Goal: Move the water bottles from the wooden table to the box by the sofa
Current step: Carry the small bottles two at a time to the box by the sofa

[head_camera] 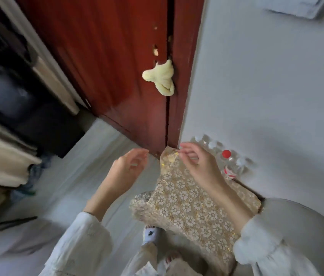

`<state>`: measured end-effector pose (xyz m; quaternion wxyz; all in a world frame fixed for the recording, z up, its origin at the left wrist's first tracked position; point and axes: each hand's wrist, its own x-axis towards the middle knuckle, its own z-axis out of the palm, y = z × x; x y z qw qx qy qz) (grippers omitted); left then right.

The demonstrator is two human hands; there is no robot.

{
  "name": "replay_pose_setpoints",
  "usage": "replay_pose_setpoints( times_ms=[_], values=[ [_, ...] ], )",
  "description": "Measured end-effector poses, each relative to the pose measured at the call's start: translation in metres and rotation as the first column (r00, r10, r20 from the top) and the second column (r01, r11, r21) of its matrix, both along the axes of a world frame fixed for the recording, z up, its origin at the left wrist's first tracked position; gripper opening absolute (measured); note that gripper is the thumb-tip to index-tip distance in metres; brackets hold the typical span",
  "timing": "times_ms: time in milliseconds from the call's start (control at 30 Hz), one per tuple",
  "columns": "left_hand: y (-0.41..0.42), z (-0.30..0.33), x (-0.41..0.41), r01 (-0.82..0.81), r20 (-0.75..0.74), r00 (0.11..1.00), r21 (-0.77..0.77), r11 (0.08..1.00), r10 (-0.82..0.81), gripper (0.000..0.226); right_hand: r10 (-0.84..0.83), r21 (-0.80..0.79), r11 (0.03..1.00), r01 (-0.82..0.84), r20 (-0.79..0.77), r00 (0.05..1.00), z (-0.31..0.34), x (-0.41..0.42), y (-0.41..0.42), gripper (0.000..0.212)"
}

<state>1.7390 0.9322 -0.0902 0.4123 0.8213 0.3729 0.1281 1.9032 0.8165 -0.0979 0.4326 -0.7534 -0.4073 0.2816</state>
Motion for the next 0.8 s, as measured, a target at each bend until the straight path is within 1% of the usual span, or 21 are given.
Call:
replay_pose_setpoints(
  times_ms=[67, 133, 233, 333, 433, 567, 633, 733, 800],
  values=[
    [-0.013, 0.012, -0.044, -0.152, 0.025, 0.988, 0.015, 0.988, 0.151, 0.024, 0.147, 0.014, 0.989, -0.147, -0.015, 0.989, 0.012, -0.025, 0.011, 0.029],
    [-0.032, 0.026, -0.089, -0.313, 0.06, 0.948, 0.018, 0.95, 0.312, 0.023, 0.28, 0.037, 0.96, -0.279, -0.029, 0.96, 0.023, -0.056, 0.018, 0.026],
    [-0.067, 0.042, -0.157, -0.522, 0.085, 0.85, 0.004, 0.853, 0.52, 0.022, 0.455, 0.064, 0.889, -0.453, -0.032, 0.89, 0.038, -0.11, 0.023, 0.022],
    [-0.109, 0.055, -0.219, -0.674, 0.088, 0.737, 0.012, 0.739, 0.67, 0.023, 0.621, 0.081, 0.782, -0.618, -0.02, 0.784, 0.054, -0.174, 0.026, 0.018],
    [-0.155, 0.065, -0.277, -0.801, 0.101, 0.596, 0.007, 0.598, 0.797, 0.023, 0.771, 0.078, 0.635, -0.769, 0.011, 0.637, 0.071, -0.246, 0.024, 0.017],
    [-0.221, 0.084, -0.356, -0.91, 0.145, 0.409, -0.007, 0.414, 0.901, 0.02, 0.919, 0.112, 0.382, -0.917, 0.063, 0.39, 0.093, -0.354, 0.007, 0.016],
    [-0.255, 0.096, -0.396, -0.951, 0.187, 0.302, -0.008, 0.309, 0.935, 0.019, 0.959, 0.139, 0.257, -0.956, 0.086, 0.27, 0.105, -0.412, -0.009, 0.015],
    [-0.306, 0.113, -0.461, -0.992, 0.222, 0.127, 0.015, 0.126, 0.967, 0.019, 0.986, 0.166, 0.057, -0.984, 0.147, 0.082, 0.125, -0.504, -0.04, 0.018],
    [-0.342, 0.123, -0.508, -0.999, 0.233, 0.046, 0.028, 0.04, 0.971, 0.02, 0.979, 0.183, -0.064, -0.981, 0.201, -0.026, 0.139, -0.568, -0.065, 0.021]
  ],
)
